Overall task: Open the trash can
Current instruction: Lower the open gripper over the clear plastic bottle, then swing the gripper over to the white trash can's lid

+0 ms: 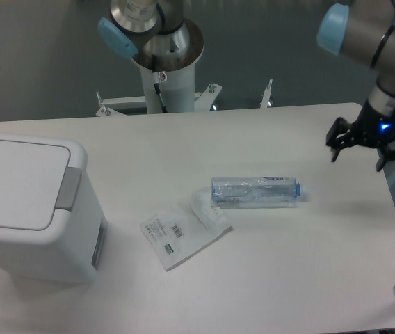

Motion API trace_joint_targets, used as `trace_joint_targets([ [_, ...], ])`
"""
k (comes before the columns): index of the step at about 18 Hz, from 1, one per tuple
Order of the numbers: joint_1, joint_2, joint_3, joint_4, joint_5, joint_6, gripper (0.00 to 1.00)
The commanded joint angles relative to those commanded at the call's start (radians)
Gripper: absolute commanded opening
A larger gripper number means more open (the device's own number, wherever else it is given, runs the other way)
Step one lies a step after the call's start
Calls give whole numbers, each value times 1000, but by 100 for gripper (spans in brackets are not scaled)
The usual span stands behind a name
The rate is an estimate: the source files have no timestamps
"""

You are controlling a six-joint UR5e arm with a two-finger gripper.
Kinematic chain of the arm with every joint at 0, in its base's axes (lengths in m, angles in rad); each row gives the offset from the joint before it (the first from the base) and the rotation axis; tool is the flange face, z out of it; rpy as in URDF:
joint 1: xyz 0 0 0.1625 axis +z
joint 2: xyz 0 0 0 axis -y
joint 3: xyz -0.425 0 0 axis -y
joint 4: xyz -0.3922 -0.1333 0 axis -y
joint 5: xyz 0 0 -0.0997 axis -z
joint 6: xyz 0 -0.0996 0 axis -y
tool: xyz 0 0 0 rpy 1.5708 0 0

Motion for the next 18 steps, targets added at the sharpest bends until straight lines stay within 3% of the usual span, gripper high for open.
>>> trace_joint_targets([
  [5,-155,28,-3,-40,23,-187,100],
  [13,-288,70,75,-139,-21,-480,100],
  [18,-330,83,83,-141,-72,-583,100],
])
